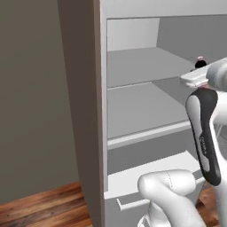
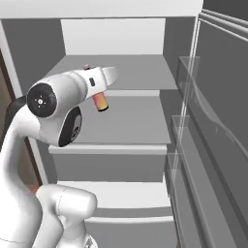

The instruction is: Open the fridge, grab two sodas, and place both sodas inside the bowl with ice on the dining counter.

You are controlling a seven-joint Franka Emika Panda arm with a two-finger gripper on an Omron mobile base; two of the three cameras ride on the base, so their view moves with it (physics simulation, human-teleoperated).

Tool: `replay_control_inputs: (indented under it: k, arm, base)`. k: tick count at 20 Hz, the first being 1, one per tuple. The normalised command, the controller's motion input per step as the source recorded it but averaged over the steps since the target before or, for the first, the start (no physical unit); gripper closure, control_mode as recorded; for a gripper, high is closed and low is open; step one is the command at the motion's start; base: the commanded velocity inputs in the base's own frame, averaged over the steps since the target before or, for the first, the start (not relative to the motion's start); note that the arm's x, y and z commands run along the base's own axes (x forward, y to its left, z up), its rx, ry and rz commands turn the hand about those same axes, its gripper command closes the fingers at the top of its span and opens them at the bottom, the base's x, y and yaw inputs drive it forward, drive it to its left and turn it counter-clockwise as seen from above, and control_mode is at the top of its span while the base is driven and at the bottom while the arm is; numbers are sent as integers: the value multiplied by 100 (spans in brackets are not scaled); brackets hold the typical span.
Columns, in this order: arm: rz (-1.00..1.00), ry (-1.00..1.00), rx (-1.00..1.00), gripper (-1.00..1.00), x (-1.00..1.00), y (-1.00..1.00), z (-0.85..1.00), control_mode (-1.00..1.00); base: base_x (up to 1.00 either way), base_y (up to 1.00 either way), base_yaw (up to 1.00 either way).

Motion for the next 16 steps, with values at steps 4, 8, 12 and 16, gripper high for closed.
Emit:
replay_control_inputs:
  k: [4, 8, 12, 16]
  arm:
    - [0, 6, -9, 100, -100, 5, -29, -100]
    - [0, 1, -1, 100, -100, 0, -35, -100]
    - [0, 1, 0, 100, -99, 0, -28, -100]
    - [0, 1, -1, 100, -49, 1, -11, 100]
  base:
    - [0, 0, 0]
    - [0, 0, 0]
    - [0, 0, 0]
    - [-47, 13, 0]
